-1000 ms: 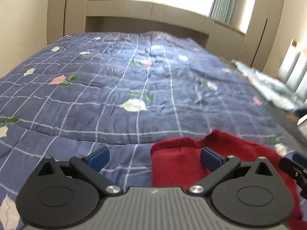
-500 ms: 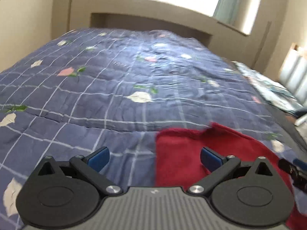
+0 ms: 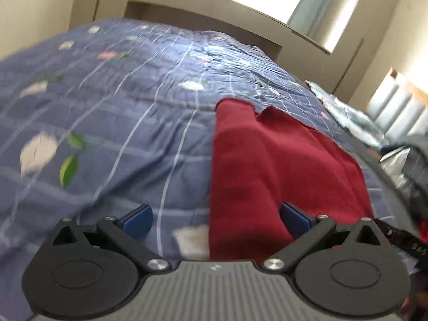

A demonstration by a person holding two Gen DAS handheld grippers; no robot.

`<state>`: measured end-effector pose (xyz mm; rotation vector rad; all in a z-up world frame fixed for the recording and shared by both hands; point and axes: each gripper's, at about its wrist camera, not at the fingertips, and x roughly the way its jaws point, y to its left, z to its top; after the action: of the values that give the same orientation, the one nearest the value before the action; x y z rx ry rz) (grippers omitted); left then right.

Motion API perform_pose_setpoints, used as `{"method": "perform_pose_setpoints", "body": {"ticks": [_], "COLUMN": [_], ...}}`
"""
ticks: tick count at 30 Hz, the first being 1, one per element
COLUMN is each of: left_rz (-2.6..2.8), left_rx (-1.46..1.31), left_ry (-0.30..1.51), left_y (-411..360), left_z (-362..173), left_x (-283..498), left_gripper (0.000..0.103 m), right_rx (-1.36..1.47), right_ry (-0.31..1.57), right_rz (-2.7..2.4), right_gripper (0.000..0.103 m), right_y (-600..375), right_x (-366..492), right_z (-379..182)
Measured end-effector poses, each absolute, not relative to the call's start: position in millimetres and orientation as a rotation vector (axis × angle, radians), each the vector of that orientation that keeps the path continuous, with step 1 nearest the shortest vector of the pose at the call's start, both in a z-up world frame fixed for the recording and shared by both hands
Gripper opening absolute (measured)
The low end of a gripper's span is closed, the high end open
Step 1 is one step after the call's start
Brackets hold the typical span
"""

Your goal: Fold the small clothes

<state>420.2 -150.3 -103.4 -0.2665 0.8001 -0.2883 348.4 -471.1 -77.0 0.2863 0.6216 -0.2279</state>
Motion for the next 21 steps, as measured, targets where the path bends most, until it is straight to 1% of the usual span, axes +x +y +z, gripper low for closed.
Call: {"method": "perform_pose_setpoints", "body": {"ticks": [4, 8, 11, 14, 16, 21], "left_rz": [-0.284, -0.285, -0.287, -0.295, -0.293, -0.288], "left_rx": [-0.277, -0.301, -0.28, -0.276, -0.258, -0.248], "left_ry": [0.791, 0.801, 0.794, 0.79, 0.784, 0.771], "left_y": [-144, -137, -133, -132, -134, -136], "left_z": [-102, -99, -98, -104, -104, -105], "left_x": [411, 399, 390, 386, 385, 383], "left_gripper": [0.102, 0.102, 0.102, 0.102, 0.102, 0.102], "right_rx": [0.262, 0.306, 0.36, 0.425, 0.419, 0.308], "right_ry": [0.616, 0.588, 0.517, 0.406, 0.37, 0.451], "right_rz": [-0.24, -0.237, -0.21, -0.119, -0.075, -0.027], "right_gripper": [0.102, 0.102, 0.102, 0.102, 0.102, 0.102], "right_y": [-467, -471, -478, -481, -477, -452], "right_x": [346, 340, 328, 308, 301, 313], "right_z": [-78, -80, -77, -72, -68, -68]}}
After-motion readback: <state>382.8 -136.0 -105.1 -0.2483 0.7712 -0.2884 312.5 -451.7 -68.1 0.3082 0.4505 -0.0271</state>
